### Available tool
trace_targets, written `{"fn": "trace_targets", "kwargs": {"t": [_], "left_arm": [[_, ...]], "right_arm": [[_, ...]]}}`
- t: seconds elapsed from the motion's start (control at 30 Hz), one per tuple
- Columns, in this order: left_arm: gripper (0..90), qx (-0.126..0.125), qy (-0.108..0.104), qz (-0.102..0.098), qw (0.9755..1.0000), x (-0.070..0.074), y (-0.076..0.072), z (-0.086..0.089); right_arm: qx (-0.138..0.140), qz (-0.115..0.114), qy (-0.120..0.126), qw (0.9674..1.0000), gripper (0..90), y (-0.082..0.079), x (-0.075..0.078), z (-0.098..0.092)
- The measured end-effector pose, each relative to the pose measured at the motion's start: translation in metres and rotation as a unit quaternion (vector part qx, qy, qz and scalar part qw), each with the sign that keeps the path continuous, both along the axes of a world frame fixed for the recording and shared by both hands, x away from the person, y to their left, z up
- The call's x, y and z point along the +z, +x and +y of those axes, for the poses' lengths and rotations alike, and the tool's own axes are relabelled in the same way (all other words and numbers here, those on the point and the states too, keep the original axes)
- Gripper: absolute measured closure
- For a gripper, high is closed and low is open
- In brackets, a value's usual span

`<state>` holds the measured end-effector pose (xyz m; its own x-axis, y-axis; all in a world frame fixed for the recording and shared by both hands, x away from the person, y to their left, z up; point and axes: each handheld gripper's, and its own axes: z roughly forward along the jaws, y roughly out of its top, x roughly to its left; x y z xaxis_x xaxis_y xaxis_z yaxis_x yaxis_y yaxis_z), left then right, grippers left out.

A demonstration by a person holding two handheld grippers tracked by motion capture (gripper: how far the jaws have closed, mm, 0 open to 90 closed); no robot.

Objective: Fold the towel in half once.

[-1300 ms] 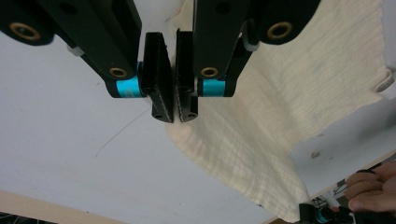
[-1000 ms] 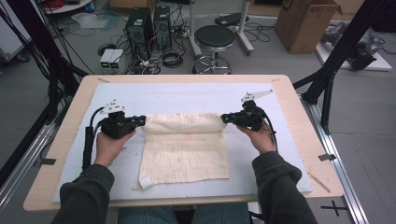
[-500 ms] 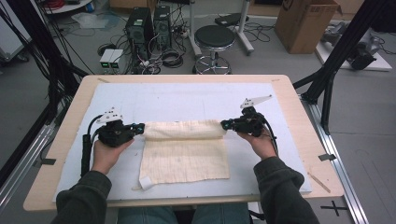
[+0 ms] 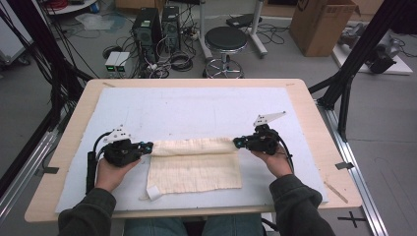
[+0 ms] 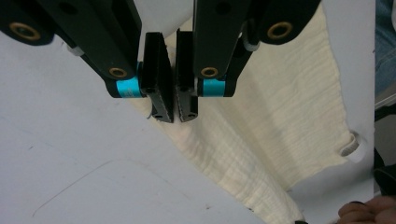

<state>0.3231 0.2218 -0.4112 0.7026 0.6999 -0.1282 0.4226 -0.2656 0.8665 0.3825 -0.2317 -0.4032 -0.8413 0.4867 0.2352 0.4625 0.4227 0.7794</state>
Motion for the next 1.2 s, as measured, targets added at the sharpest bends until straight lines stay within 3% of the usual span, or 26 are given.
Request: {"fn": "trace_targets", "kwargs": {"t": [0.2, 0.47, 0.9, 1.2], "left_arm": [[86.2, -0.021, 0.021, -0.005, 0.9996, 0.002, -0.009, -0.003], [86.1, -0.023, 0.006, -0.001, 0.9997, -0.008, -0.025, 0.001], [85.8, -0.052, 0.022, 0.009, 0.9984, -0.017, -0.043, 0.003], [85.1, -0.064, 0.022, 0.013, 0.9976, -0.018, -0.05, 0.004]], "right_arm": [[0.001, 0.002, 0.001, 1.0, 85.6, -0.008, -0.008, -0.003], [0.014, 0.003, -0.008, 0.9999, 85.6, -0.021, -0.012, -0.001], [0.022, 0.007, -0.009, 0.9997, 85.5, -0.036, -0.021, -0.003], [0.027, 0.004, -0.007, 0.9996, 85.3, -0.045, -0.022, -0.004]]}}
